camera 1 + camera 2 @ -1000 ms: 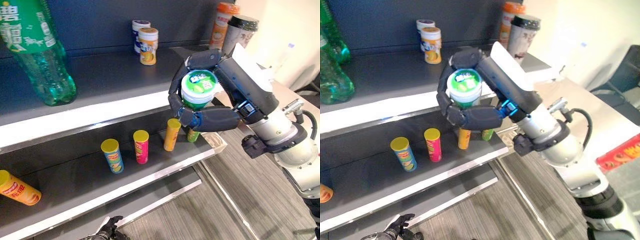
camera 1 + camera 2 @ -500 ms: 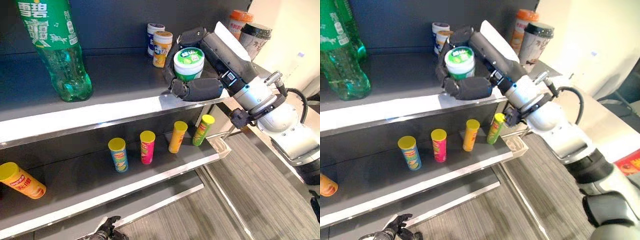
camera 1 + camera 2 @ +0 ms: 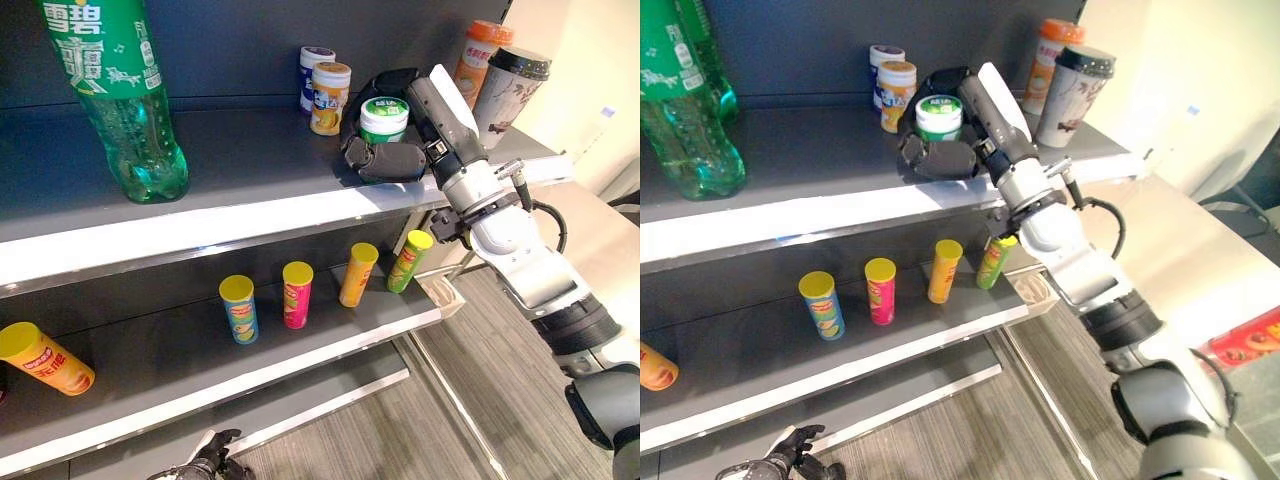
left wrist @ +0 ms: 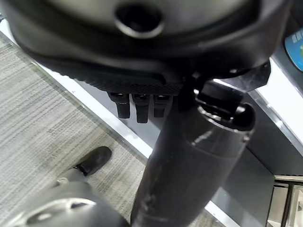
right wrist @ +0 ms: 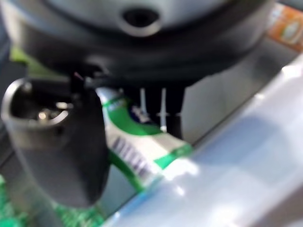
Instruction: Put the goods on the table back onto the shelves and tidy them up.
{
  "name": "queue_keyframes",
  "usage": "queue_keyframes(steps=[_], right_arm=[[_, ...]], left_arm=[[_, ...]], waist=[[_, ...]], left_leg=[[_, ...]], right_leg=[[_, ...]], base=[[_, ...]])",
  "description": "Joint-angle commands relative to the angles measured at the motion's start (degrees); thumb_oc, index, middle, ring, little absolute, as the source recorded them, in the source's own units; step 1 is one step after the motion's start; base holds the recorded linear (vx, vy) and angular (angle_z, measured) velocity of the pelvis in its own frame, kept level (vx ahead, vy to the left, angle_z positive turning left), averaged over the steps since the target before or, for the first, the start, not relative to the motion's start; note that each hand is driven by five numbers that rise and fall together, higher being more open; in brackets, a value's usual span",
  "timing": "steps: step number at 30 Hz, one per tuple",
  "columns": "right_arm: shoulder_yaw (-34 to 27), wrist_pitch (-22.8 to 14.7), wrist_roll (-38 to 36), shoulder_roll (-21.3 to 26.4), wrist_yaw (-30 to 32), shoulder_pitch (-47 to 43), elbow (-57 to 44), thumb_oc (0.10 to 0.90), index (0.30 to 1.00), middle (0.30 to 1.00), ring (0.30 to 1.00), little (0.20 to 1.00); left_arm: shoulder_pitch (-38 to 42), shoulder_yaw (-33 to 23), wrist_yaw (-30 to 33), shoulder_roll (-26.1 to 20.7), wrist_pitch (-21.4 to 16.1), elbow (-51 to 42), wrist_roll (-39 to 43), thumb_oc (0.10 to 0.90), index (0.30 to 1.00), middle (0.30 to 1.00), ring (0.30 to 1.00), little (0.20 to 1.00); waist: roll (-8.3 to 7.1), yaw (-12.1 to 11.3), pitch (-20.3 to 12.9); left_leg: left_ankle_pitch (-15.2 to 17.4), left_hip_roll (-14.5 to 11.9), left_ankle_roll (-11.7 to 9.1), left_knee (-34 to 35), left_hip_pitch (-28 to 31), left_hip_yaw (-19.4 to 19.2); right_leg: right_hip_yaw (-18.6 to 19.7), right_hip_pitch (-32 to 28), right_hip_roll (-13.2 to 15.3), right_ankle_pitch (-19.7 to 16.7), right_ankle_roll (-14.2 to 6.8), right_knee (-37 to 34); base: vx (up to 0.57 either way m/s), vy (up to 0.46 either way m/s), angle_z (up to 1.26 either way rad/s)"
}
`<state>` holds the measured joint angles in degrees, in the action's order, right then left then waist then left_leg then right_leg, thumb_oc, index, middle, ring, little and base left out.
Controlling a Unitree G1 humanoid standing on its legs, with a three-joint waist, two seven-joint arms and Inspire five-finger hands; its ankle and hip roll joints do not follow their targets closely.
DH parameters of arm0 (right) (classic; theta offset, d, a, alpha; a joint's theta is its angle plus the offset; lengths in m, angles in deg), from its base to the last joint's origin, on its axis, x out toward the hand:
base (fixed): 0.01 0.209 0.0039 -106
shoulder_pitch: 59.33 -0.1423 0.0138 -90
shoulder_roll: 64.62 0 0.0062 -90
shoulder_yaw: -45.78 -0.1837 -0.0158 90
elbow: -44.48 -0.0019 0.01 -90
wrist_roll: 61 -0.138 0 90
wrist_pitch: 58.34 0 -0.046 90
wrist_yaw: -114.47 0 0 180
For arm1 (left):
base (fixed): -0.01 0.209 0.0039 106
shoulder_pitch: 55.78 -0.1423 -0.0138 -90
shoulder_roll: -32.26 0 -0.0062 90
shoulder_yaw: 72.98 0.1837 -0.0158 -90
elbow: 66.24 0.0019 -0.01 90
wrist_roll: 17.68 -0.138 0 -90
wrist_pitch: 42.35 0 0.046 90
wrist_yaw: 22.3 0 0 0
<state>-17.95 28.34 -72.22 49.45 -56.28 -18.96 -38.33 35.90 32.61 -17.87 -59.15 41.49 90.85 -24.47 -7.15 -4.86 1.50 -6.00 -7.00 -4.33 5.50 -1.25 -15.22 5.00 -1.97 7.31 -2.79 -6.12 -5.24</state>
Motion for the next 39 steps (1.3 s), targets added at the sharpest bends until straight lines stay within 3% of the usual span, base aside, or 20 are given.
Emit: queue_keyframes(steps=[1,18,35,36,39], right_arm=[[-2.98,-0.56,3.59,0.03,3.42,-10.99,4.38,0.400,0.300,0.300,0.300,0.300],[-5.10,-1.42,4.95,-3.52,2.28,-4.83,-1.58,0.400,0.300,0.300,0.300,0.300],[-4.08,-1.08,5.75,-6.38,1.78,-2.88,-1.14,0.405,0.307,0.307,0.307,0.307],[-4.18,-0.91,6.15,-6.21,2.04,-2.82,-0.75,0.800,0.900,0.900,0.900,0.900],[-4.28,-0.67,6.51,-5.93,2.07,-2.82,-0.26,0.800,0.900,0.900,0.900,0.900]], left_arm=[[7.04,6.13,1.39,-0.69,-1.02,4.38,0.89,0.800,0.900,0.900,0.900,0.900],[7.15,5.68,1.33,-0.14,-0.52,4.09,-0.47,0.800,0.900,0.900,0.900,0.900],[7.11,5.92,1.63,0.21,-0.41,3.38,-0.94,0.800,0.900,0.900,0.900,0.900],[7.06,5.90,1.66,0.18,-0.40,3.27,-0.94,0.800,0.900,0.900,0.900,0.900],[7.09,5.89,1.65,0.10,-0.44,3.21,-0.90,0.800,0.900,0.900,0.900,0.900]], waist=[[3.87,-4.03,-1.87],[3.86,-4.02,-1.75],[3.93,-4.74,-1.69],[3.94,-4.75,-1.69],[3.94,-4.76,-1.72]], left_leg=[[4.38,-2.50,-2.54,-0.50,2.81,2.31],[4.75,-2.38,-2.34,-0.50,3.49,2.50],[4.82,-2.43,-2.26,-0.50,3.74,2.76],[4.83,-2.40,-2.26,-0.50,3.73,2.82],[4.82,-2.40,-2.26,-0.50,3.77,2.86]], right_leg=[[0.12,-0.99,3.02,2.53,-5.42,2.25],[0.12,-1.09,3.31,2.74,-5.38,2.55],[-0.34,-1.35,3.40,2.96,-5.32,2.67],[-0.42,-1.36,3.40,2.98,-5.33,2.68],[-0.47,-1.41,3.39,3.02,-5.35,2.75]], base=[[0.00,0.000,0.00],[0.00,0.000,0.00],[0.00,0.000,0.00],[0.00,0.000,0.00],[0.00,0.000,0.00]])
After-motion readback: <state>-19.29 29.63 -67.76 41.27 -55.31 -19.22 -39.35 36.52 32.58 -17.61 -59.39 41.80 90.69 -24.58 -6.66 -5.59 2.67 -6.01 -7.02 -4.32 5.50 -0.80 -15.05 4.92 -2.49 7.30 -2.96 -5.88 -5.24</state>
